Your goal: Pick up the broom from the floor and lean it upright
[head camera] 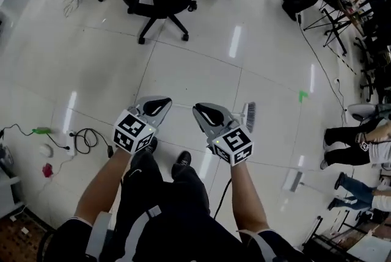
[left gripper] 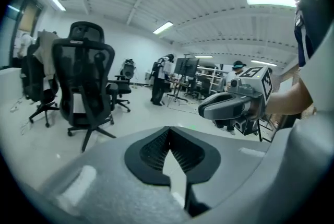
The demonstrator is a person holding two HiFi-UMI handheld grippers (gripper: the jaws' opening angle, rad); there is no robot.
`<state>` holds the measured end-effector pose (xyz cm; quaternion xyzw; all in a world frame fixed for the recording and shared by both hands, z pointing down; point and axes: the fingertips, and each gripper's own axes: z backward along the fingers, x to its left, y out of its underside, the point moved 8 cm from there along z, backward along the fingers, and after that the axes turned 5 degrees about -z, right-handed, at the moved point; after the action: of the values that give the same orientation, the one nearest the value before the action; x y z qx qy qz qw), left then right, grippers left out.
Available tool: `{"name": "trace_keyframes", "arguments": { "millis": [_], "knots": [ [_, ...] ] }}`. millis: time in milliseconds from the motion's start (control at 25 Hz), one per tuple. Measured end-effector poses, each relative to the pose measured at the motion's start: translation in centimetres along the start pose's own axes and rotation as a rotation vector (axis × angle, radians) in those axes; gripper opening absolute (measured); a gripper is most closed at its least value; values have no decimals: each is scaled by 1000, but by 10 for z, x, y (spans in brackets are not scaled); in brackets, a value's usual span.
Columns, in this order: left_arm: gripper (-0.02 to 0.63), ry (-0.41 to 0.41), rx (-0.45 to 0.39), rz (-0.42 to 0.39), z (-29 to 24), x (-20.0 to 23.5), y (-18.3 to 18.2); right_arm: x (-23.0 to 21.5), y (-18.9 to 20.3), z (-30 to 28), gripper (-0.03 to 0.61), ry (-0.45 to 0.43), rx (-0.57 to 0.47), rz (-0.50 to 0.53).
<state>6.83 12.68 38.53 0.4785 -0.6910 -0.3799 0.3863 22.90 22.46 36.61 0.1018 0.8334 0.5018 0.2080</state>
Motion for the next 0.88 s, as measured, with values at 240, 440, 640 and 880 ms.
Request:
{"name": "trace_keyframes", "arguments": {
  "millis": [240,440,640,880],
  "knots": [
    [0,-171,78,101,12,40,76,-23,49,-74,35,-136,189,93],
    [0,-231,122,138,-1,82,165,-38,116,-155,48,-224,251,129],
    [0,-250,152,166,-27,128,269,-50,204,-245,74,-276,343,172],
    [0,-261,152,207,-65,179,374,-73,299,-329,88,-329,420,216]
  ]
}}
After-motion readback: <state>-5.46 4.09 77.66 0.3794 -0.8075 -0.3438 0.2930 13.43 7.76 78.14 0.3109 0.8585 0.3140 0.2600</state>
